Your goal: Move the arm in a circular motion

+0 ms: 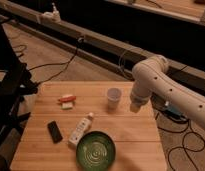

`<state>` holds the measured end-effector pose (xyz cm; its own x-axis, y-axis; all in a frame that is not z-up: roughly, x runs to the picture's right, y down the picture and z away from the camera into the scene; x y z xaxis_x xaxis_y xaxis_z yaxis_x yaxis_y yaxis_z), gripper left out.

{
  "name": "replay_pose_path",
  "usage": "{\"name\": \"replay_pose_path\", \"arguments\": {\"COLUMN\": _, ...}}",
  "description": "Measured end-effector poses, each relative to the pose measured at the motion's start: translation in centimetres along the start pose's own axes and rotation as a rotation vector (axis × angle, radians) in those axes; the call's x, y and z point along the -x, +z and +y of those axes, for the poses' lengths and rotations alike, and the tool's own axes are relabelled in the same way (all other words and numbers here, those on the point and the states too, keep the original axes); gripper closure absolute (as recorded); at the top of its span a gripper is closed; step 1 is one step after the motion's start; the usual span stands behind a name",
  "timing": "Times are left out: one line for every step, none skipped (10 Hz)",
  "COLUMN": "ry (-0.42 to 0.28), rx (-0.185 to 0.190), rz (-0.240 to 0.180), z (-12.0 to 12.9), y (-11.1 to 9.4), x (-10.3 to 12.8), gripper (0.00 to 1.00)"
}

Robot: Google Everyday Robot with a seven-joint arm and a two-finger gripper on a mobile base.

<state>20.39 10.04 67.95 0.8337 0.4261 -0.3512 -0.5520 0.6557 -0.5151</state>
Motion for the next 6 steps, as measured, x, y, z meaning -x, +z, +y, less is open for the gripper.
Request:
{"name": "replay_pose_path", "arguments": {"ry": 0.042, "rx": -0.029, "rz": 0.053, "z": -1.7, "y": -0.9, "x": -2.0, "gripper": 1.00}}
{"name": "replay_pose_path", "arguments": {"ry": 0.056, "rx": -0.046, "rz": 0.085, "z": -3.0, "y": -1.4, "x": -2.7, "gripper": 1.00}}
{"name": "replay_pose_path", "arguments": {"ry": 0.054, "rx": -0.070, "rz": 0.119, "z": -4.6, "y": -1.9, "x": -3.0, "gripper": 1.00}}
{"name": "replay_pose_path", "arguments": {"ry": 0.030, "rx": -0.095, "rz": 0.141, "z": -6.5, "y": -2.3, "x": -1.8, "gripper": 1.00}}
{"name": "replay_pose_path", "arguments": {"ry": -0.007, "rx": -0.121, "rz": 0.152, "z": -8.3, "y": -2.5, "x": 0.3, "gripper": 1.00}}
{"name": "replay_pose_path", "arguments": {"ry": -0.042, "rx": -0.131, "rz": 0.149, "z": -9.3, "y": -2.2, "x": 2.4, "gripper": 1.00}}
